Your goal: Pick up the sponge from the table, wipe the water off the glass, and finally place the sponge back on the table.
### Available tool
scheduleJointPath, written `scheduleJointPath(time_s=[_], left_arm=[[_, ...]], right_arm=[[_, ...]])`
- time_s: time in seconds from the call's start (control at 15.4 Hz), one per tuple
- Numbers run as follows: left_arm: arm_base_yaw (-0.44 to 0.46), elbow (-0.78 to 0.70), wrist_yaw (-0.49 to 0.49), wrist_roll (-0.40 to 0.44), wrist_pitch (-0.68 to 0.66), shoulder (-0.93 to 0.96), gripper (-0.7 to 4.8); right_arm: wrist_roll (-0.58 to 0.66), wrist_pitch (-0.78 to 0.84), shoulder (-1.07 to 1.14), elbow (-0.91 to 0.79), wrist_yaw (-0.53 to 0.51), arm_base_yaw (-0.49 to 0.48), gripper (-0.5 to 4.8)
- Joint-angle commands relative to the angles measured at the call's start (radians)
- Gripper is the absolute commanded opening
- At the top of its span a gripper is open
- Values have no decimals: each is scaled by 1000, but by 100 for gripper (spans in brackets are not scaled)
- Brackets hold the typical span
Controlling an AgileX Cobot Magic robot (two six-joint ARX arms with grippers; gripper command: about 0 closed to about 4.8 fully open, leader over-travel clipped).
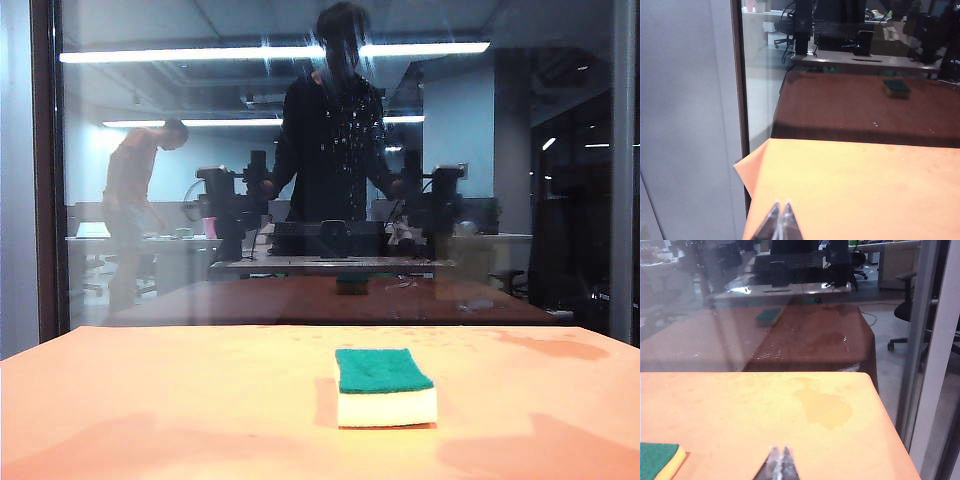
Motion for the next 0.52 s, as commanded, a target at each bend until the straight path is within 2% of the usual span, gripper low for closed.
scheduleJointPath(time_s=[0.06,0.19,0.32,0.52], left_arm=[[0,3,5,4,12,1,-6],[0,3,5,4,12,1,-6],[0,3,27,-5,12,1,-6],[0,4,196,-8,12,1,-6]], right_arm=[[3,9,0,3,-2,-1,-6],[3,9,0,4,-8,-1,-6],[8,9,0,11,-76,0,-6],[79,-49,0,62,-79,-1,-6]])
